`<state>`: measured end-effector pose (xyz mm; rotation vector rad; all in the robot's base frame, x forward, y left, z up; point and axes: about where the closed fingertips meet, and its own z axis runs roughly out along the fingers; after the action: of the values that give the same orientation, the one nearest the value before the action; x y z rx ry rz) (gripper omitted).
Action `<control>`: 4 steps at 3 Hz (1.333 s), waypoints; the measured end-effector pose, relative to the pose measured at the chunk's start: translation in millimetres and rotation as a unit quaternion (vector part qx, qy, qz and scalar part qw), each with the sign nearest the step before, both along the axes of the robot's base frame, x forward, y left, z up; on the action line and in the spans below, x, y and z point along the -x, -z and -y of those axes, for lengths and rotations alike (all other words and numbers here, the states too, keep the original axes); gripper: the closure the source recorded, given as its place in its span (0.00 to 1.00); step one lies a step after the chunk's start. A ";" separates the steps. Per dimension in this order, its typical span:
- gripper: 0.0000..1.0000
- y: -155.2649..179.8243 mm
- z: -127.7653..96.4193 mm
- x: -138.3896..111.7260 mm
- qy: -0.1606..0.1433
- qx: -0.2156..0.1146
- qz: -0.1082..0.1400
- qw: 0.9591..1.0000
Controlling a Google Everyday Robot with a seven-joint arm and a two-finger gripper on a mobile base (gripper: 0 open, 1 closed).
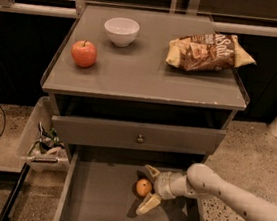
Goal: Pick orange from middle drawer and place on counter
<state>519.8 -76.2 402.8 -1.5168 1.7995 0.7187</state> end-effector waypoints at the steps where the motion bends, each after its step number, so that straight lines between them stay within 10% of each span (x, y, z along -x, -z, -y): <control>1: 0.00 11.0 -3.0 -5.5 -0.004 0.019 0.027 0.999; 4: 0.11 38.1 17.8 -13.8 0.007 0.062 0.043 0.997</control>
Offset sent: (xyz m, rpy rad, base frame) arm 0.0199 -0.0225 -0.0402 -0.1666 -0.1219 -0.0218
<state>533.7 -94.0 364.6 -1.5885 1.8185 0.5350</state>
